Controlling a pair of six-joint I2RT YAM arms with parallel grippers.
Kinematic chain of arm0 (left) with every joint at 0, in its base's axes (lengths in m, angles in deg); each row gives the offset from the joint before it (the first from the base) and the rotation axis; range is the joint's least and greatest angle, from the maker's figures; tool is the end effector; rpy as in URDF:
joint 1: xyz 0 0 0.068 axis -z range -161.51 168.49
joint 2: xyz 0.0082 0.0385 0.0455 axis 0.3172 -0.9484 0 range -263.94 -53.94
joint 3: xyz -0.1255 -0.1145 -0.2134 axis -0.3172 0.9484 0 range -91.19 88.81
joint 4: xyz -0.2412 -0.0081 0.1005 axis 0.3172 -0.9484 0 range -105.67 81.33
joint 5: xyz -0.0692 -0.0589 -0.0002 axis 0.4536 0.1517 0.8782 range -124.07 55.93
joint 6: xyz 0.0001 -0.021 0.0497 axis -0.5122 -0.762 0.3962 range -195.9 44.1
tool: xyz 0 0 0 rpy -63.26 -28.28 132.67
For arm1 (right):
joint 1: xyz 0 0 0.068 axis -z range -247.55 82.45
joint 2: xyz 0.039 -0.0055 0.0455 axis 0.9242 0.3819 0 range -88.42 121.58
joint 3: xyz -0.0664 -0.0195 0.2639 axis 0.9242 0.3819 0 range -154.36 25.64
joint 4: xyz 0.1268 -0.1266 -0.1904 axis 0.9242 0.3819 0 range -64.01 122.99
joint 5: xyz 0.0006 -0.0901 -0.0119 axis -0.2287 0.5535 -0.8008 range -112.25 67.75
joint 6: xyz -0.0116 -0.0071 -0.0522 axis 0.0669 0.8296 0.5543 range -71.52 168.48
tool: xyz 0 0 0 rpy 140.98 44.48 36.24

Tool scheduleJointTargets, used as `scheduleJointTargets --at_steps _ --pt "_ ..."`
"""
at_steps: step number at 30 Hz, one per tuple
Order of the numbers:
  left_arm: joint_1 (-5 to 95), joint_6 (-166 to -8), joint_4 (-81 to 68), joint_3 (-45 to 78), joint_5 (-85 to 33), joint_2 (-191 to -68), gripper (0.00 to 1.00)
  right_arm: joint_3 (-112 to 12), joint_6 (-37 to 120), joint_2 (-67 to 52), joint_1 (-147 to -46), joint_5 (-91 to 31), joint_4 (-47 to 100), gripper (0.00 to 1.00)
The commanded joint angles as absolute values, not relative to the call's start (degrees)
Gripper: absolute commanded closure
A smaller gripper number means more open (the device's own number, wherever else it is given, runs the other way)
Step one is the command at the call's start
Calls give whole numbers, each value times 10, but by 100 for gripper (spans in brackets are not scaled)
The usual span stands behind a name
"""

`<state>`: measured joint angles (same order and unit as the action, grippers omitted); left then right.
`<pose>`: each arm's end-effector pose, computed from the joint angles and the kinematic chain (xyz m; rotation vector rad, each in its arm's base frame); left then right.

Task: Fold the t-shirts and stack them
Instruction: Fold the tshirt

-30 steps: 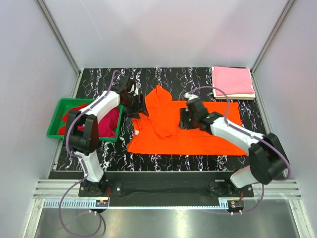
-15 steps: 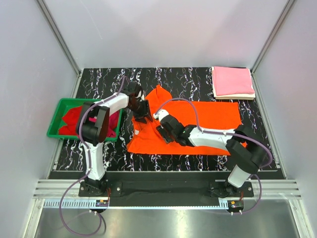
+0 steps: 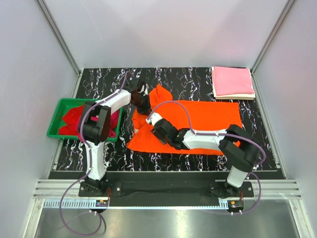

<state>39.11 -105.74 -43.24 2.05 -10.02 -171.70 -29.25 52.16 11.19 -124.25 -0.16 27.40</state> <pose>0.3953 -0.1642 0.1754 -0.0972 2.8263 -0.8051 0.2056 0.2890 0.1669 -0.9984 2.0747 0.0116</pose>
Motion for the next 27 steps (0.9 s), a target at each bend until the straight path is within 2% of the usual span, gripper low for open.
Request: scheduleJointTargets --at_steps 1,7,11,18,20,23,27 --pt "395 -1053 -415 -16 -80 -1730 99 -319 535 120 -1255 25 245 48" --pt "398 -1058 -415 -27 -76 -1744 97 -330 539 134 -1264 35 243 49" --pt "397 -1060 -416 -29 -81 -1748 89 -340 544 153 -1266 66 243 50" --pt "398 -1059 -419 -35 -95 -1748 86 -343 550 170 -1267 120 241 59" --pt "398 -1060 -422 -38 -102 -1749 86 -344 548 169 -1268 138 239 72" --pt "398 -1060 -426 -42 -111 -1751 85 -344 539 167 -1268 176 236 100" --pt "397 -1060 -432 -44 -133 -1752 83 -337 513 163 -1268 200 231 100"
